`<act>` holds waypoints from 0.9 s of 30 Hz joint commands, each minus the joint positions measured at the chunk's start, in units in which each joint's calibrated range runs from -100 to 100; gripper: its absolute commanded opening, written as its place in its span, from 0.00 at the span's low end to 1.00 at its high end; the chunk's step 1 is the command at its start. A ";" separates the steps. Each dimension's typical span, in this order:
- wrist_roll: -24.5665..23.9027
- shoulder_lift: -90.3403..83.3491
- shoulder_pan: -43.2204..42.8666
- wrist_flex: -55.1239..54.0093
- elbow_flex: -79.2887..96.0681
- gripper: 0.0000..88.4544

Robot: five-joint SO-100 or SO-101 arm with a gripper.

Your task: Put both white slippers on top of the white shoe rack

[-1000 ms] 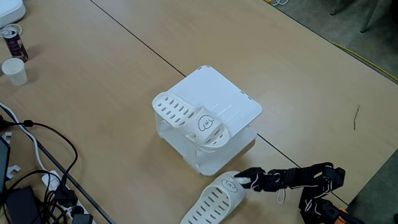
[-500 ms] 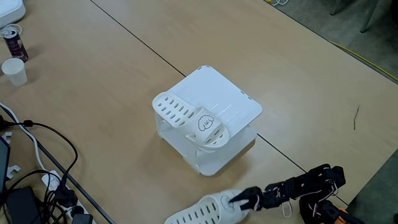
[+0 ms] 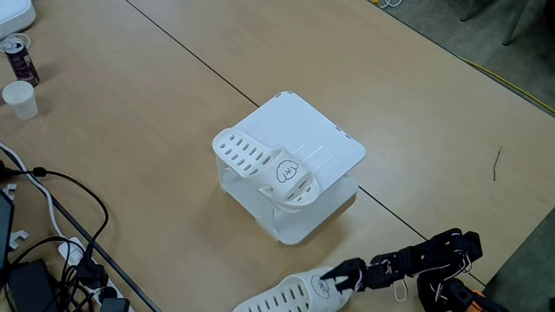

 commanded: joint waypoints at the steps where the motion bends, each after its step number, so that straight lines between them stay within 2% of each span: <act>1: 0.42 -2.73 0.99 -1.22 0.00 0.22; 14: 0.42 -2.65 4.36 -1.22 1.63 0.22; 27: 0.42 4.16 1.40 -1.22 -7.66 0.22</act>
